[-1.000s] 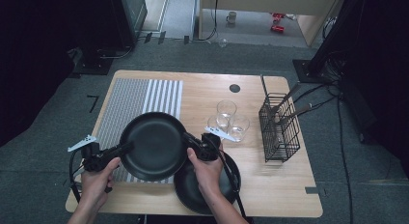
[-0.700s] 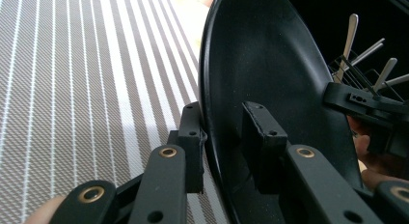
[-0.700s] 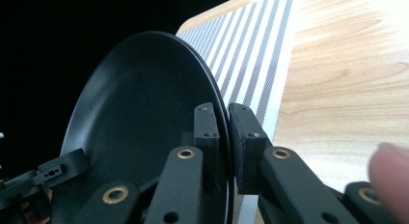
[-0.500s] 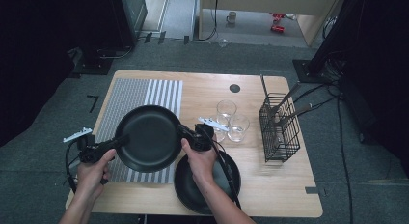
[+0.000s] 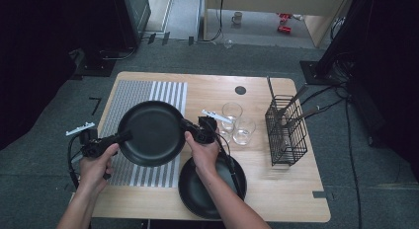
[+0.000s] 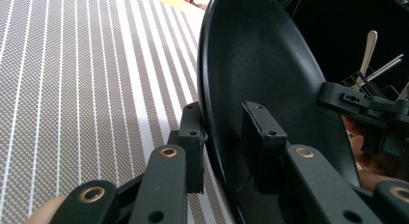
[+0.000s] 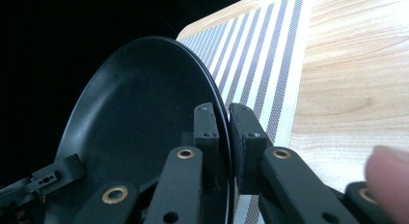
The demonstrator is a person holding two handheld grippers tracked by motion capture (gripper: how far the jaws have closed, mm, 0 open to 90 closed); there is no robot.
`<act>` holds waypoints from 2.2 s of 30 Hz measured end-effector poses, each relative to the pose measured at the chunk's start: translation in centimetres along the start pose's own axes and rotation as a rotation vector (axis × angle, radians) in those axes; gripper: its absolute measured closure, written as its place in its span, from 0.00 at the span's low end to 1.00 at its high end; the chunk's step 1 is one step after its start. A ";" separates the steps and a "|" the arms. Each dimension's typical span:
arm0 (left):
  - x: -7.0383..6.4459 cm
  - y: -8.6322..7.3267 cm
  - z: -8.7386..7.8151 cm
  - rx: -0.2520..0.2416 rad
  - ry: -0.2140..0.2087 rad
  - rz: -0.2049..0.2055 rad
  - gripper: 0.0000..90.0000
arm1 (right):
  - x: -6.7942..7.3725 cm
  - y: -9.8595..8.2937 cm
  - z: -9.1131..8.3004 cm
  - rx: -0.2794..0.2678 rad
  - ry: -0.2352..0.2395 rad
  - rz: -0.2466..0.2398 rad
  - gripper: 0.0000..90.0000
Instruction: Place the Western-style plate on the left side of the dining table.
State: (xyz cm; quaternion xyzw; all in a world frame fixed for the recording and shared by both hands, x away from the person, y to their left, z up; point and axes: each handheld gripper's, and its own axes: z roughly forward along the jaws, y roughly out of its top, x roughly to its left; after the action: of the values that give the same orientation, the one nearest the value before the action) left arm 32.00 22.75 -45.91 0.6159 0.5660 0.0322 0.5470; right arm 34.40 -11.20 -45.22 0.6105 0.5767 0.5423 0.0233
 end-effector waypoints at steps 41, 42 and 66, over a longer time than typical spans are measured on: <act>5.5 2.6 4.2 0.068 0.090 -0.074 0.79 | -1.8 1.6 8.1 0.085 -0.070 0.000 0.90; 6.0 2.7 4.3 0.074 0.099 -0.082 0.79 | -1.8 1.5 8.7 0.090 -0.081 -0.003 0.90; 8.8 3.8 6.8 0.109 0.176 -0.137 0.76 | -2.4 0.7 11.8 0.131 -0.146 0.061 0.91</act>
State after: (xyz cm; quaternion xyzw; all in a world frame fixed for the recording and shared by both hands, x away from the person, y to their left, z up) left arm 42.17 25.78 -51.09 0.5993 0.6536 0.0177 0.4620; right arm 43.63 -6.12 -51.09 0.6657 0.5890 0.4580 0.0088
